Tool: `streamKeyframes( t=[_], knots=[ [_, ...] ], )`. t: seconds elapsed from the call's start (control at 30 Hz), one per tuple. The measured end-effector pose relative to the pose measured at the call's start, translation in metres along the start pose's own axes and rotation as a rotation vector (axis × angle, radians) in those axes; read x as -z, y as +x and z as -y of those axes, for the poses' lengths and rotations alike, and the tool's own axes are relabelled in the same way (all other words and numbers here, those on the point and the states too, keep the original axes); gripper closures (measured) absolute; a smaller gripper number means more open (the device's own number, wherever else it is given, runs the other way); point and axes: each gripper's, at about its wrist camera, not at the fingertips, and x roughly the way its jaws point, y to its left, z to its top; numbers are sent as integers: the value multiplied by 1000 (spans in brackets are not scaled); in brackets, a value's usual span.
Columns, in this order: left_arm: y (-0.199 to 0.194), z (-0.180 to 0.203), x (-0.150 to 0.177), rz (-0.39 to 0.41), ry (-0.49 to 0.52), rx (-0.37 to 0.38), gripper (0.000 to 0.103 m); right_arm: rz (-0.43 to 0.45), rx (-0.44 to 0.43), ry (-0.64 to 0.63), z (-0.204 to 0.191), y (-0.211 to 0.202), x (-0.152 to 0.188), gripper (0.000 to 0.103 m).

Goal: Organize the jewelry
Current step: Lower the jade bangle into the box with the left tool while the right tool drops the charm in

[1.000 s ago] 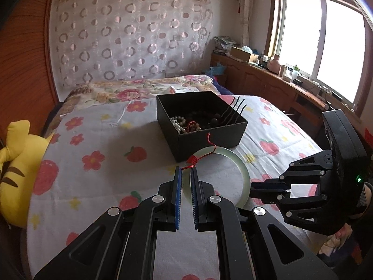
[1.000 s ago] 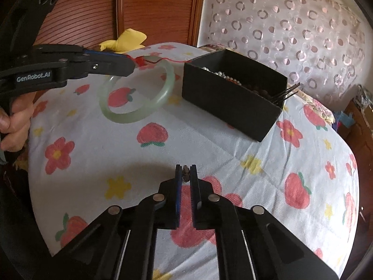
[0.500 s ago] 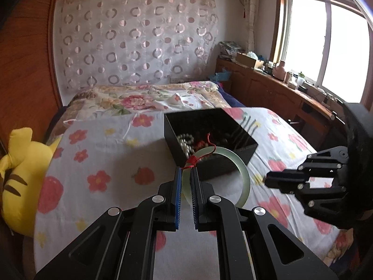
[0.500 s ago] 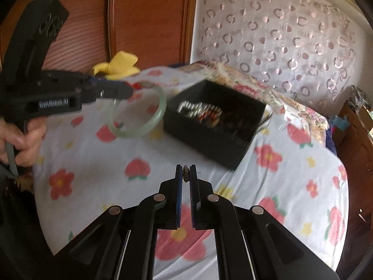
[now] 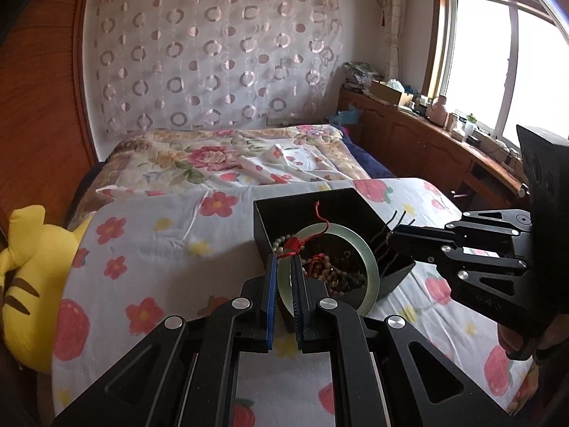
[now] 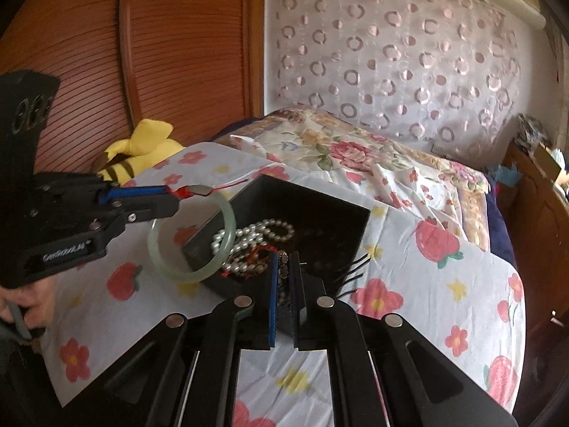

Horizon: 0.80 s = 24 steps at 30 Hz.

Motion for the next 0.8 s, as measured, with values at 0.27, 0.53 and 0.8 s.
streamKeyframes(
  t=[0.27, 0.53, 0.8],
  knots=[
    [24, 2, -14, -28, -8, -3, 96, 4, -5, 61, 20, 0, -6, 93],
    [42, 13, -25, -35, 6, -14, 96, 17, 2, 72, 28, -12, 1, 93],
    [36, 14, -20, -12, -5, -41, 61, 28, 6, 88, 26, -20, 10, 87]
  ],
)
